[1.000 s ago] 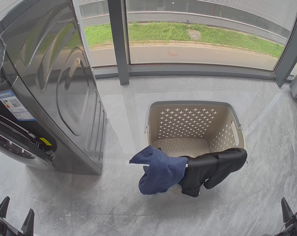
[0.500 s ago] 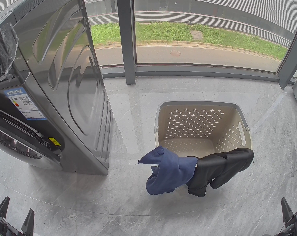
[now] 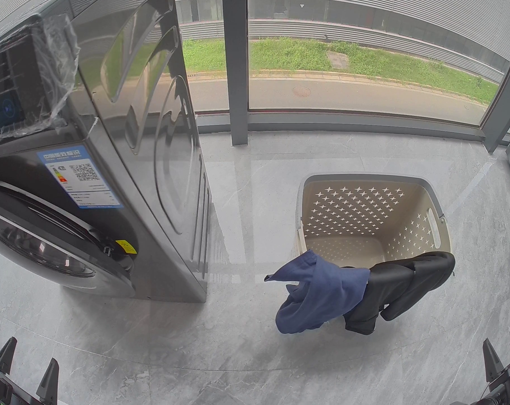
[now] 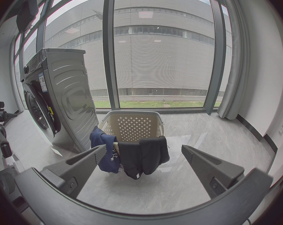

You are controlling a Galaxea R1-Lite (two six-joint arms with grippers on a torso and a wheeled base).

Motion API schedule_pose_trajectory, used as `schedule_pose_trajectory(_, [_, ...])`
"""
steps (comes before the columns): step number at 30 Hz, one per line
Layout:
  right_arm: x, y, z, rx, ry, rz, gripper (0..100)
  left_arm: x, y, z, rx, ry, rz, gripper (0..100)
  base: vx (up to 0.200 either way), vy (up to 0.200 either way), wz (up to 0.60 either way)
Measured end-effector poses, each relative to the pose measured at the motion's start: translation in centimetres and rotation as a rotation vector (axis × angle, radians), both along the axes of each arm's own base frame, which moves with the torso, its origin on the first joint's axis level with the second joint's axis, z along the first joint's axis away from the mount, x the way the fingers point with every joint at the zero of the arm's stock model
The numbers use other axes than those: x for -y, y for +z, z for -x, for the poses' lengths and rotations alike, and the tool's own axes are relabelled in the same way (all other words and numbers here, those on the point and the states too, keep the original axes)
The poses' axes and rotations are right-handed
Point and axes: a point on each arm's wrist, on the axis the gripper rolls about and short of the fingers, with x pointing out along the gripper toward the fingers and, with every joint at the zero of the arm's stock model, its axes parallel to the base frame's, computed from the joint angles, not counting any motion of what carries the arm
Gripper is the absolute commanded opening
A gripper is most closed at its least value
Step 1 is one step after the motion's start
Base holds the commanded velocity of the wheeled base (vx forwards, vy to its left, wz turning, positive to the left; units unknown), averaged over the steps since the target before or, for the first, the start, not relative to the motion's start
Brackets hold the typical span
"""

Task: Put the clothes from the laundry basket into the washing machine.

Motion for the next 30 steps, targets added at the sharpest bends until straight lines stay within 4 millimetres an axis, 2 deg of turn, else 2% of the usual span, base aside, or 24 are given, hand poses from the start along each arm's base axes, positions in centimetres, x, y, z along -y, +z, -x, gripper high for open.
schedule_pose_trajectory(3, [0.00,0.00,0.00,0.000,0.000,0.000,100,0.00,0.00,0.00,0.000,0.000,0.000,100,0.000,0.000,0.00])
schedule_pose_trajectory(18, [0.00,0.00,0.00,0.000,0.001,0.000,100,0.00,0.00,0.00,0.000,0.001,0.000,100,-0.200,0.000,0.00])
schedule_pose_trajectory(24, [0.00,0.00,0.00,0.000,0.000,0.000,100,0.00,0.00,0.00,0.000,0.000,0.000,100,0.000,0.000,0.00])
schedule_pose_trajectory(30, [0.00,0.00,0.00,0.000,0.000,0.000,100,0.00,0.00,0.00,0.000,0.000,0.000,100,0.000,0.200,0.00])
